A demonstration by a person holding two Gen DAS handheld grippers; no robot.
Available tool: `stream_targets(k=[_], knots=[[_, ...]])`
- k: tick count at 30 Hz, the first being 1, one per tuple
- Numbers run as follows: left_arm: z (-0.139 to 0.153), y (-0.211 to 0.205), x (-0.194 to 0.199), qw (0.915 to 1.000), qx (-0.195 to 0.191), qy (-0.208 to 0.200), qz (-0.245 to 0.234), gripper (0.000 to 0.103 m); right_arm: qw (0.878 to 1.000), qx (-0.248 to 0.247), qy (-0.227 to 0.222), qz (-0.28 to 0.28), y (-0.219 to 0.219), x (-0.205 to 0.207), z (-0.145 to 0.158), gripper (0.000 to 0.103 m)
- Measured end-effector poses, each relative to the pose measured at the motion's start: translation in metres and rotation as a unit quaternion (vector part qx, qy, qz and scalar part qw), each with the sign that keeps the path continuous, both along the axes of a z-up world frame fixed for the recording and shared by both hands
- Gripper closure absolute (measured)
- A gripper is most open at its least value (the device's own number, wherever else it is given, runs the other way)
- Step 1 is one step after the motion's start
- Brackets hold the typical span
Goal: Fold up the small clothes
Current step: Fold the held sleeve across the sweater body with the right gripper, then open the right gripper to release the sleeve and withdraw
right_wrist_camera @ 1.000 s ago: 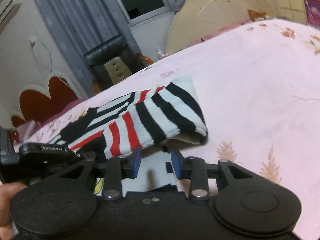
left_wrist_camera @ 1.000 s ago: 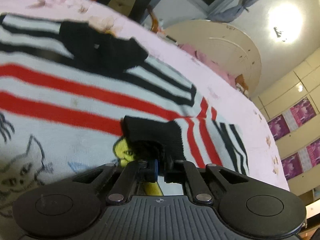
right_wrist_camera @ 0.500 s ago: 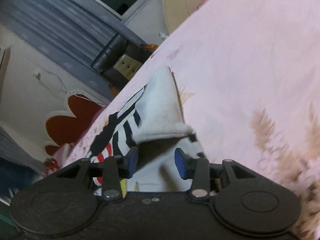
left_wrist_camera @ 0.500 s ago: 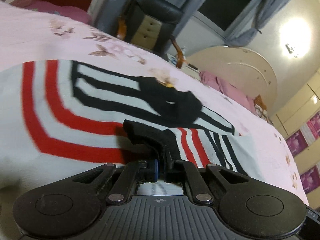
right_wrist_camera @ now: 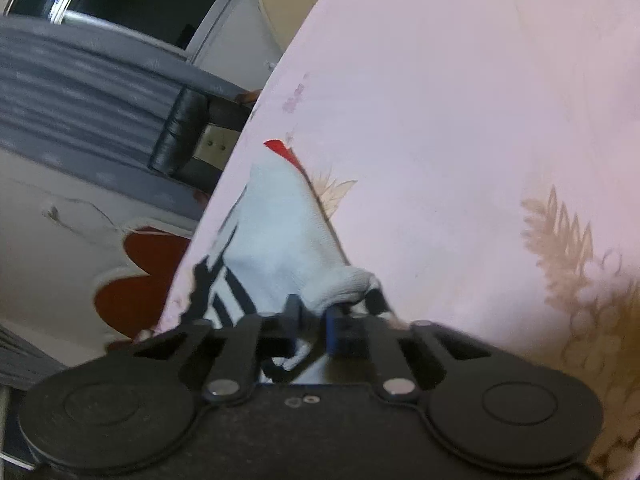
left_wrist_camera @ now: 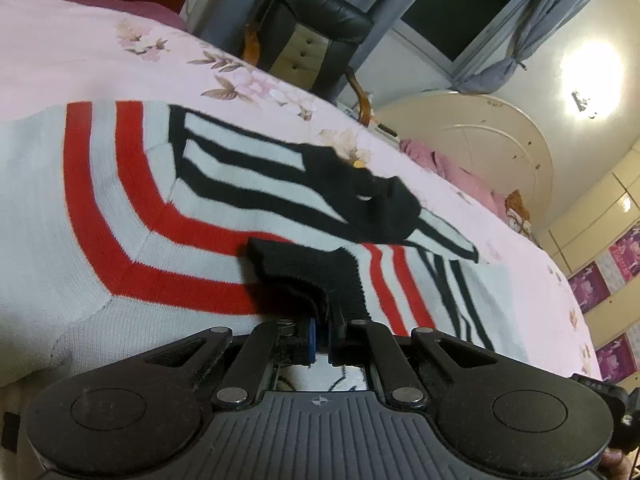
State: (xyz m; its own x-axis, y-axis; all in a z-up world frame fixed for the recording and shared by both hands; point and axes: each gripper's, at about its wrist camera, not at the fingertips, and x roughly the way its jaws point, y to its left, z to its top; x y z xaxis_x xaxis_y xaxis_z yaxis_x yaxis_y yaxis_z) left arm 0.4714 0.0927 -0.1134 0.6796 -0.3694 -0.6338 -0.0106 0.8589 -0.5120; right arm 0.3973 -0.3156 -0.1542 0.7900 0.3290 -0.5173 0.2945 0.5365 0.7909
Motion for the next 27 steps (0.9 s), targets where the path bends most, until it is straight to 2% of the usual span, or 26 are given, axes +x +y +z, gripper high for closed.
stream_targets(k=[6,8,11,15,17,18,19,20,21,23,27], knots=[[0.016,0.004,-0.016,0.9996,-0.012,-0.023,0.007,0.098,0.998,-0.05,-0.022,0.017,0.002,-0.007,0.014,0.094],[0.011,0.001,-0.014,0.9999,-0.001,-0.014,0.006,0.098,0.997,-0.065,-0.026,0.026,0.002,-0.007,0.018,0.094],[-0.002,-0.001,-0.005,0.9998,0.016,0.009,0.006,0.098,0.996,-0.077,0.002,0.036,0.003,0.0,0.008,0.095],[-0.013,0.002,-0.009,0.9996,0.006,0.025,0.013,0.098,0.995,-0.088,0.007,0.046,0.003,-0.001,0.005,0.097],[-0.01,0.007,-0.017,0.9995,0.003,0.023,0.021,0.097,0.994,-0.088,0.008,0.064,0.002,-0.004,0.011,0.084],[-0.007,0.011,-0.024,0.9992,0.012,0.02,0.032,0.092,0.993,-0.088,0.006,0.076,0.001,-0.005,0.015,0.079],[0.0,0.014,-0.031,0.9983,0.034,0.008,0.046,0.089,0.991,-0.098,-0.004,0.087,-0.001,-0.012,0.023,0.069],[0.008,0.014,-0.037,0.9963,0.064,-0.011,0.057,0.088,0.989,-0.118,-0.02,0.088,-0.003,-0.02,0.032,0.067],[0.019,0.01,-0.039,0.9934,0.096,-0.038,0.05,0.088,0.984,-0.153,-0.04,0.085,-0.004,-0.028,0.043,0.067],[0.032,0.0,-0.032,0.9913,0.11,-0.068,0.028,0.088,0.975,-0.196,-0.06,0.088,-0.006,-0.028,0.056,0.074],[0.034,-0.046,0.004,0.9889,0.12,-0.078,-0.039,0.088,0.968,-0.214,-0.068,0.114,0.003,0.008,0.058,0.083]])
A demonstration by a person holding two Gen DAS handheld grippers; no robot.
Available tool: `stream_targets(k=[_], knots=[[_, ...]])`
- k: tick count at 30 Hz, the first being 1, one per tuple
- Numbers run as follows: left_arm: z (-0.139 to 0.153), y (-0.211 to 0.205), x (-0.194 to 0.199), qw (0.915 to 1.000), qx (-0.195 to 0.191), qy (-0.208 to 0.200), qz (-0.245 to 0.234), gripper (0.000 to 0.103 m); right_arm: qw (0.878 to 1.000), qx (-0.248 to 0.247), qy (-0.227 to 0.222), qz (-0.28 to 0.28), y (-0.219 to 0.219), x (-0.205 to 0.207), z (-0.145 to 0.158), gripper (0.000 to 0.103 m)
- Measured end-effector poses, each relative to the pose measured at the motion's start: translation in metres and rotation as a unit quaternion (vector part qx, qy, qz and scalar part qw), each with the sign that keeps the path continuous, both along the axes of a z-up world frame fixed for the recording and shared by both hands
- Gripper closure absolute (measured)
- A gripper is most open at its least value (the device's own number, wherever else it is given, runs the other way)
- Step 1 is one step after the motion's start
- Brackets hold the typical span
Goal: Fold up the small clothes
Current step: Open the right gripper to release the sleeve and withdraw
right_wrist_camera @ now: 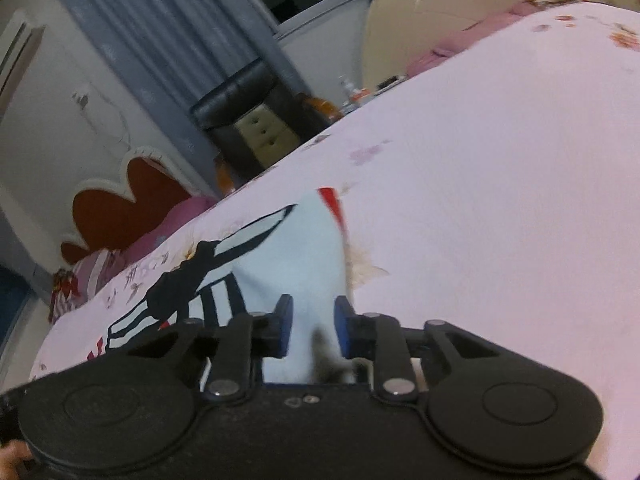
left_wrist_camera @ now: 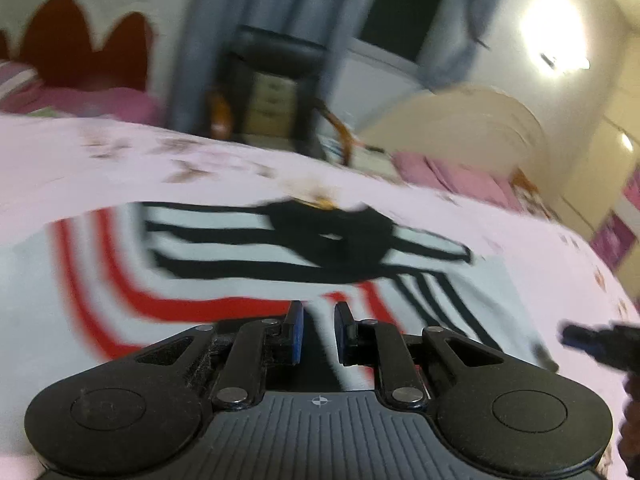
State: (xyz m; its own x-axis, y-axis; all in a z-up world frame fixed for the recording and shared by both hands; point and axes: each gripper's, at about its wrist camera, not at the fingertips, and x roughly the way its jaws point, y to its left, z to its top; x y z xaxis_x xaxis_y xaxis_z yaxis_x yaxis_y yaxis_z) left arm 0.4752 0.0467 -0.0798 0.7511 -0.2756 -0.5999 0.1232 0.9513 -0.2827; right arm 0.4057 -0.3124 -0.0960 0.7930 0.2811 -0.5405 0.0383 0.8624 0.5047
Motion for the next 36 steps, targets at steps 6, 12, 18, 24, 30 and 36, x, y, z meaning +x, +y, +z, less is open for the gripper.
stream_targets(k=[6,12,18,24,30,36], knots=[[-0.033,-0.01,0.023,0.9988,-0.003,0.048,0.01,0.088,0.993,-0.1,0.041,0.037,0.023,0.032,-0.023,0.101],[-0.016,-0.046,0.049,0.9999,-0.003,0.007,0.007,0.088,0.995,-0.091,-0.001,0.043,0.021,0.059,-0.001,0.088],[-0.013,-0.141,0.092,0.9969,-0.002,0.002,-0.079,0.087,0.986,-0.126,-0.007,0.11,0.059,0.107,-0.004,0.088],[-0.033,-0.133,0.1,0.9966,0.008,0.024,-0.079,0.088,0.986,-0.157,0.007,0.064,0.031,0.122,-0.008,0.096],[-0.037,-0.056,0.061,0.9996,0.019,0.014,-0.013,0.088,0.984,-0.169,0.034,0.039,-0.007,0.141,-0.015,0.078],[-0.026,-0.064,0.044,0.9976,0.068,0.0,-0.004,0.087,0.988,-0.148,-0.014,0.047,0.006,0.096,0.008,0.084]])
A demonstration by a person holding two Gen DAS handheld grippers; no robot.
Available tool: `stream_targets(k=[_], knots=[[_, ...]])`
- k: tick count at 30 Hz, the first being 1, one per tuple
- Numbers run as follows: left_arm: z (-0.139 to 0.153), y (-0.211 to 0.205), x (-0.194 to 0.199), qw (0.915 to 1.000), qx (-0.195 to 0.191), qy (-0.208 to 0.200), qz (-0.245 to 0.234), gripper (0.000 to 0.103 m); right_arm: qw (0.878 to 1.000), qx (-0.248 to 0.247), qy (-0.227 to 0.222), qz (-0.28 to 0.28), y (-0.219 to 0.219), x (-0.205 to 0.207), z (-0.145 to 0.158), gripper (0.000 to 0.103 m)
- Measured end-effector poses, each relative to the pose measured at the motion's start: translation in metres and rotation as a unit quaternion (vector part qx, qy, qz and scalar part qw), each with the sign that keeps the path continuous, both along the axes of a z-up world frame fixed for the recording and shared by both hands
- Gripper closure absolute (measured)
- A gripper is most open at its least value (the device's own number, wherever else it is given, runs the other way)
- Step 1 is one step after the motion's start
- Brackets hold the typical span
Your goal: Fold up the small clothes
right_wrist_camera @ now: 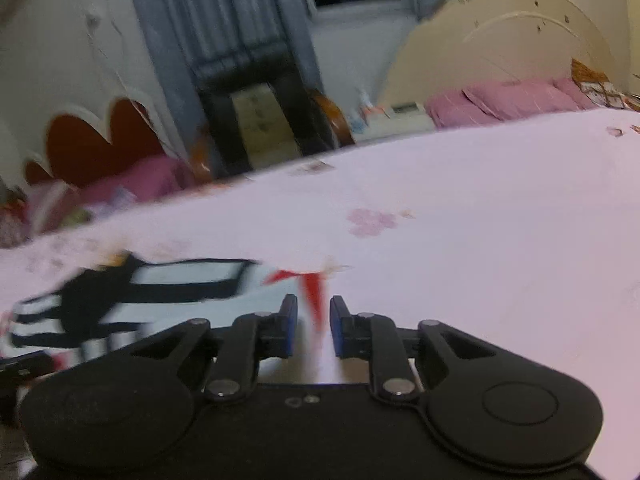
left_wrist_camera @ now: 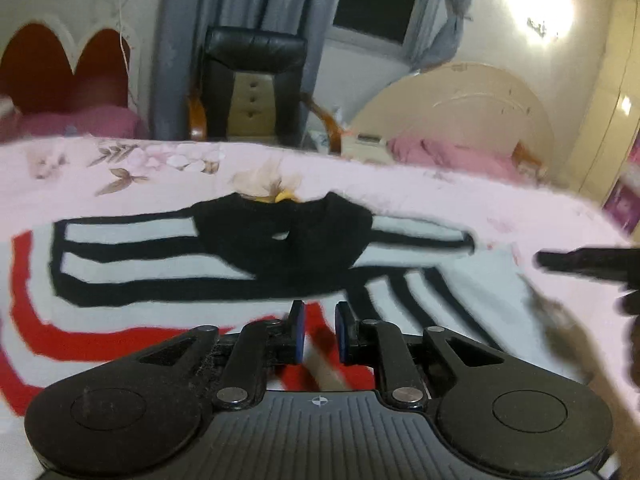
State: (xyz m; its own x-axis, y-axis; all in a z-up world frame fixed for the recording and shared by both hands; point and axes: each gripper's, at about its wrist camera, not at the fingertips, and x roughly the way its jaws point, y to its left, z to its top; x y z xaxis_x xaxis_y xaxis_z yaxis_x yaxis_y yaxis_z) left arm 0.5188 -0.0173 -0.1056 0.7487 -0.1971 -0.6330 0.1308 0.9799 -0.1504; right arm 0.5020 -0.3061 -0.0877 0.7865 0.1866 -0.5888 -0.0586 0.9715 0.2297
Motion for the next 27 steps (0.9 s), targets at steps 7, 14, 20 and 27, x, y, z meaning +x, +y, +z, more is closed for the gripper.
stream_targets(k=[7,14,20,27], knots=[[0.009,0.016,-0.018,0.9996,-0.014,-0.005,0.023,0.085,0.999,-0.027,0.023,0.03,0.04,-0.05,-0.007,0.082],[0.014,0.163,-0.136,0.9754,-0.094,-0.015,0.199,0.023,0.999,0.009,0.04,0.026,0.059,-0.089,-0.002,0.079],[-0.016,0.327,-0.241,0.8907,-0.213,-0.013,0.401,0.035,0.995,0.074,0.063,-0.003,0.079,-0.105,-0.002,0.078],[-0.043,0.413,-0.268,0.8304,-0.324,-0.056,0.45,0.048,0.995,0.071,0.064,0.018,0.137,-0.107,0.004,0.077]])
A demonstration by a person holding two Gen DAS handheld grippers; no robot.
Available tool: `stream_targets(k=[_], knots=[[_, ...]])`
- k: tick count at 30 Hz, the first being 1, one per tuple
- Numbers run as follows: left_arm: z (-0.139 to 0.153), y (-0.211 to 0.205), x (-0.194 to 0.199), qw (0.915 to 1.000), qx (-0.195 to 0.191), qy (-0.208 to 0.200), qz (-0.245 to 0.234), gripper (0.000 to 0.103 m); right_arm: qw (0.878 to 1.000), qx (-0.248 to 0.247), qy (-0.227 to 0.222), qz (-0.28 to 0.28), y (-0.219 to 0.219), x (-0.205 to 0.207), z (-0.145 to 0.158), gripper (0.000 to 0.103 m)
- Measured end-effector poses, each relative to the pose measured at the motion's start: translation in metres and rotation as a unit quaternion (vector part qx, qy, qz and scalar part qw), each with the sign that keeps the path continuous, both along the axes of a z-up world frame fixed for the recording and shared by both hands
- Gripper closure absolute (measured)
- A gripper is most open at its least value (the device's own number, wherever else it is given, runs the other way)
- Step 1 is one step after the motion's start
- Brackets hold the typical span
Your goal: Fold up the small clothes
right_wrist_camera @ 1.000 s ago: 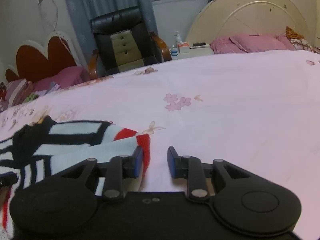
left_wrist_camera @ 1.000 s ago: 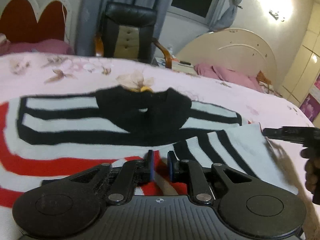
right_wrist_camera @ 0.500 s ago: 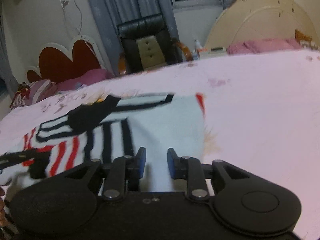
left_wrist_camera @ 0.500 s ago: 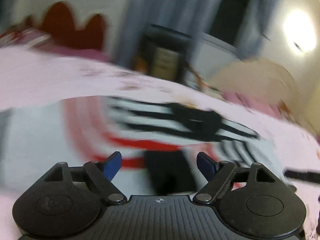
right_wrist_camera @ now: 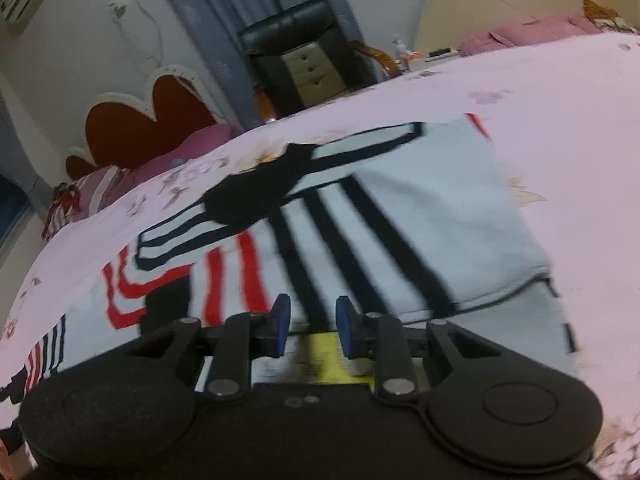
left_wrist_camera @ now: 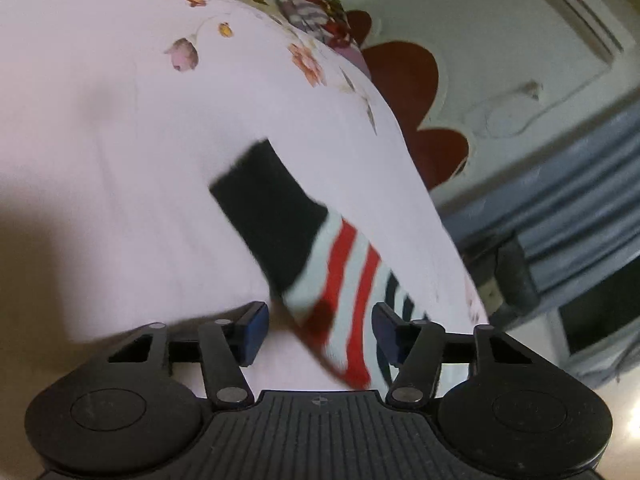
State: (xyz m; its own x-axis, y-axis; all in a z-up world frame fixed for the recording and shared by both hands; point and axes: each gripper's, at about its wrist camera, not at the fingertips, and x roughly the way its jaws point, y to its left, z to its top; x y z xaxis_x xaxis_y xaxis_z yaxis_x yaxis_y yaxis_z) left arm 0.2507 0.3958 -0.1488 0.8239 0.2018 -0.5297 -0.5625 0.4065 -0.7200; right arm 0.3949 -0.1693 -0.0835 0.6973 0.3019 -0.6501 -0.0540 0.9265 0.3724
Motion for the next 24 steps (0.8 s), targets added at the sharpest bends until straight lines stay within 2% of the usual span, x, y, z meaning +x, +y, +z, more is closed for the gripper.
stream_targets(k=[1,3,4,5,6,8,10,13,15,18,21,24], knots=[[-0.003,0.005,0.002,1.0,-0.001,-0.004,0.003,0.05,1.0,-0.001,-0.002,0.002,0.005,0.0,0.002,0.077],[-0.007,0.011,0.007,0.9999,0.0,-0.004,0.011,0.062,1.0,-0.006,-0.005,0.004,0.015,-0.001,0.007,0.077],[-0.01,0.014,0.008,0.9998,-0.004,-0.006,0.017,0.065,1.0,-0.008,-0.006,0.003,0.019,-0.002,0.009,0.077],[-0.014,0.015,0.01,0.9997,-0.006,-0.006,0.021,0.075,1.0,-0.01,-0.007,0.003,0.022,-0.003,0.011,0.077],[-0.015,0.012,0.015,0.9997,-0.005,0.001,0.024,0.089,1.0,-0.011,-0.008,0.002,0.024,-0.003,0.012,0.077],[-0.019,0.015,0.017,0.9998,-0.001,0.008,0.019,0.097,1.0,-0.015,-0.01,-0.002,0.026,-0.004,0.015,0.076],[-0.009,0.01,0.019,0.9998,0.019,0.006,0.008,0.098,1.0,-0.02,-0.01,-0.007,0.027,-0.005,0.016,0.076],[0.019,-0.014,0.034,0.9947,0.089,-0.013,-0.05,0.098,0.999,-0.026,-0.012,-0.015,0.024,-0.008,0.019,0.076],[0.039,-0.044,0.056,0.9842,0.138,-0.021,-0.11,0.098,0.999,-0.027,-0.013,-0.021,0.022,-0.01,0.019,0.076],[0.062,-0.104,0.1,0.9576,0.193,-0.029,-0.212,0.098,0.999,-0.023,-0.011,-0.03,0.017,-0.014,0.017,0.076],[0.071,-0.167,0.138,0.9308,0.221,-0.031,-0.289,0.098,0.999,-0.021,-0.011,-0.033,0.011,-0.019,0.017,0.076],[0.074,-0.224,0.168,0.9104,0.229,-0.032,-0.343,0.098,0.999,-0.016,-0.013,-0.037,-0.001,-0.022,0.018,0.076]])
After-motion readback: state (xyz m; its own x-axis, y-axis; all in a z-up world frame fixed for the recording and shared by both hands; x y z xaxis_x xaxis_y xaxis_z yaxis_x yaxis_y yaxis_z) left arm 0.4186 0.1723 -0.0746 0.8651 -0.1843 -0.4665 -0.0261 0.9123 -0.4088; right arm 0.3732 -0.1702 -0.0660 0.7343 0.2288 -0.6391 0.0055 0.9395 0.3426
